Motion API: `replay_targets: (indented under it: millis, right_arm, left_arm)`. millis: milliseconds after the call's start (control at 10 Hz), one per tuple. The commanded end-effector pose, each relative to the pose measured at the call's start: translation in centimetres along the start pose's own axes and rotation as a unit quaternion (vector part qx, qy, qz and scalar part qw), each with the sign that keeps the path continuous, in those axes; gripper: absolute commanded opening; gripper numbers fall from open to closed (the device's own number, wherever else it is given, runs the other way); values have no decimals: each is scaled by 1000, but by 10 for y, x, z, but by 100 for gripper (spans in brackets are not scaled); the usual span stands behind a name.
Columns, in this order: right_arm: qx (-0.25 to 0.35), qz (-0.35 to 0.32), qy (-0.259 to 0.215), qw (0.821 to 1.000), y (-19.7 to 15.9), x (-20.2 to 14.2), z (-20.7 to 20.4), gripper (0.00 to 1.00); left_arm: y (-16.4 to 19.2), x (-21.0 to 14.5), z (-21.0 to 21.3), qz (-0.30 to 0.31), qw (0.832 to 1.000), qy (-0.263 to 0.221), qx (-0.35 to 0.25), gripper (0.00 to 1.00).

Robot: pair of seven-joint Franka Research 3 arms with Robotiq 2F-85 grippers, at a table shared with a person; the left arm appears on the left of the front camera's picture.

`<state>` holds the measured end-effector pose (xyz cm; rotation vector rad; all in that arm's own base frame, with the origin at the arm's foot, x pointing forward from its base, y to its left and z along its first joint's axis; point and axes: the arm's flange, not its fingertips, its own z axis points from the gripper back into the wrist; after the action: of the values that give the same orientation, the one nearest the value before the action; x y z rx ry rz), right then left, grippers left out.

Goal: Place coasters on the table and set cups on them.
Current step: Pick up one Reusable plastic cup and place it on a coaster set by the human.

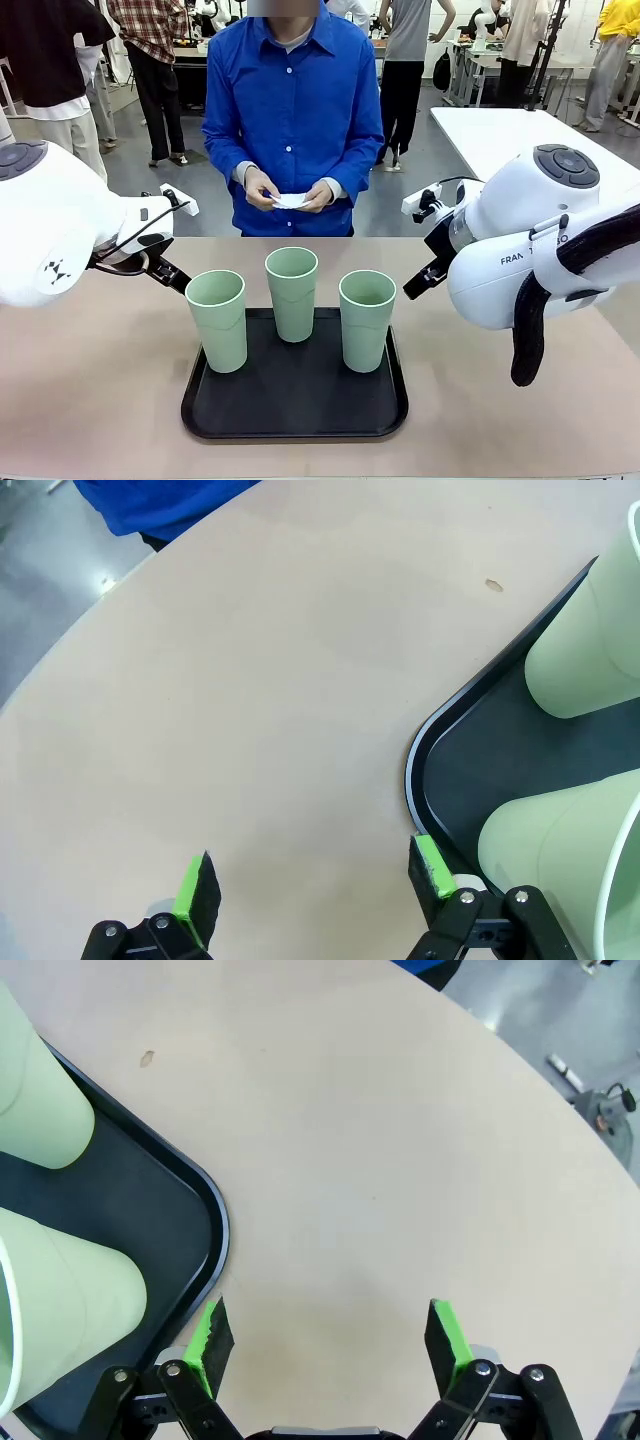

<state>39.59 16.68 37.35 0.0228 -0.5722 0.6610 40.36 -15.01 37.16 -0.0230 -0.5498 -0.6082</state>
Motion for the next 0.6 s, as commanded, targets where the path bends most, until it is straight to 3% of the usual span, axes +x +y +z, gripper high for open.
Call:
replay_targets:
  millis: [0, 300, 500]
  right_arm:
    - [0, 0, 0, 1000, 0, 0, 0, 100]
    - [0, 0, 0, 1000, 0, 0, 0, 100]
    - [12, 0, 33, 999, 7, -5, 36, 100]
  left_arm:
    - [0, 0, 0, 0, 1000, 0, 0, 100]
    - [0, 0, 0, 0, 1000, 0, 0, 100]
    - [-2, 3, 54, -59, 998, -17, 30, 100]
